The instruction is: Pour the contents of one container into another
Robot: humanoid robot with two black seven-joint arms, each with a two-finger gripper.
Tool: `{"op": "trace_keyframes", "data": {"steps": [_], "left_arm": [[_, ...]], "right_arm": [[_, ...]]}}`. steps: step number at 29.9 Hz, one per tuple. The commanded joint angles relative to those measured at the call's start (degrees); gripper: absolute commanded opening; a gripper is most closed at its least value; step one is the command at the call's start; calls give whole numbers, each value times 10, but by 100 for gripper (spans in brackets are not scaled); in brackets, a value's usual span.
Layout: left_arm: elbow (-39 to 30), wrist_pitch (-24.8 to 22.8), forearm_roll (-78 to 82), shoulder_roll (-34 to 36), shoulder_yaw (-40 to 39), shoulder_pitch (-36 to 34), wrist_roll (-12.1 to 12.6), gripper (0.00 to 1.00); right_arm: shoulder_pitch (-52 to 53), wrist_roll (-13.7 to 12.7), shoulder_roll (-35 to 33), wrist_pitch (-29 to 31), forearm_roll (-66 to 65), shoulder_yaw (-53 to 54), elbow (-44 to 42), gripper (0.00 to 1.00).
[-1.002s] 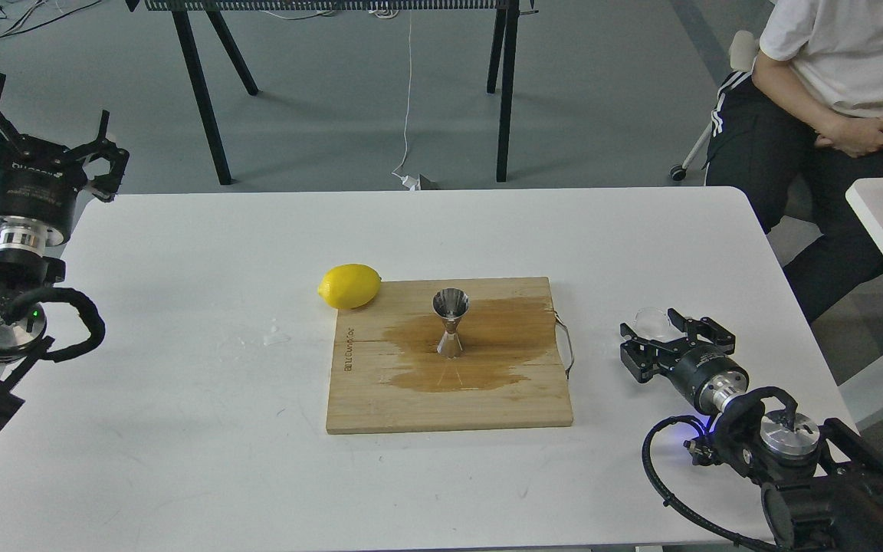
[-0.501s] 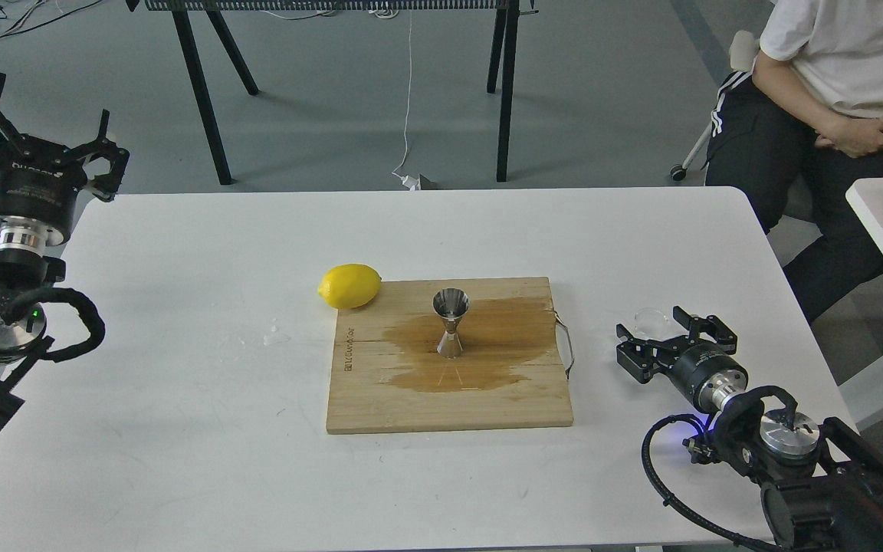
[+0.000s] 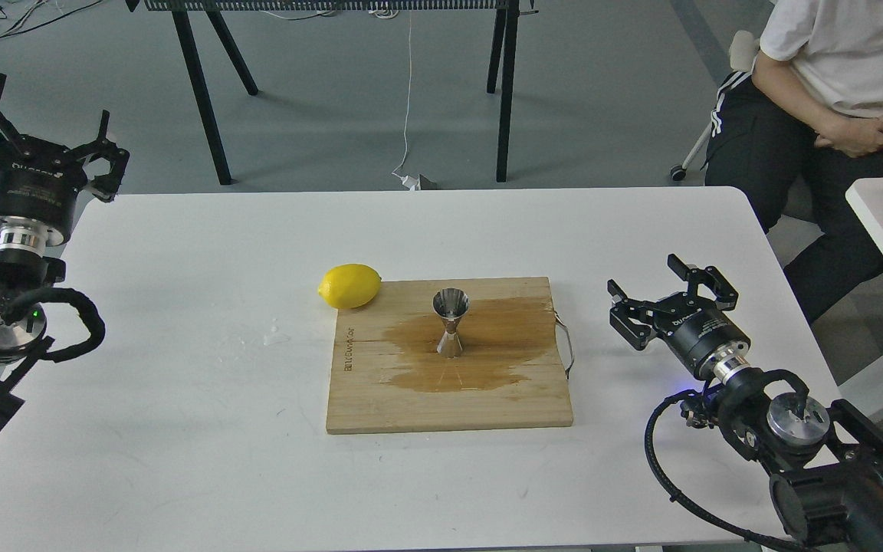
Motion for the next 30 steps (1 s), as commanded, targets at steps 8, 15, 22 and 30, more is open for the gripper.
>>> {"op": "trace_keyframes", "data": {"steps": [8,15,22,30], "left_arm": [[1,4,0,0,0,0,3,100],[28,4,0,-17,2,-5,3,100],[28,4,0,-25,2,-10,7,100],[28,4,0,-25,2,-33,27,100]], "right_arm": [[41,4,-117,44,-14,25,20,100],[74,3,-153,44,-15,35,21,100],[167,3,-154,44,-17,36,-4,100],[252,37,-75,44,-18,30,-125,100]]}}
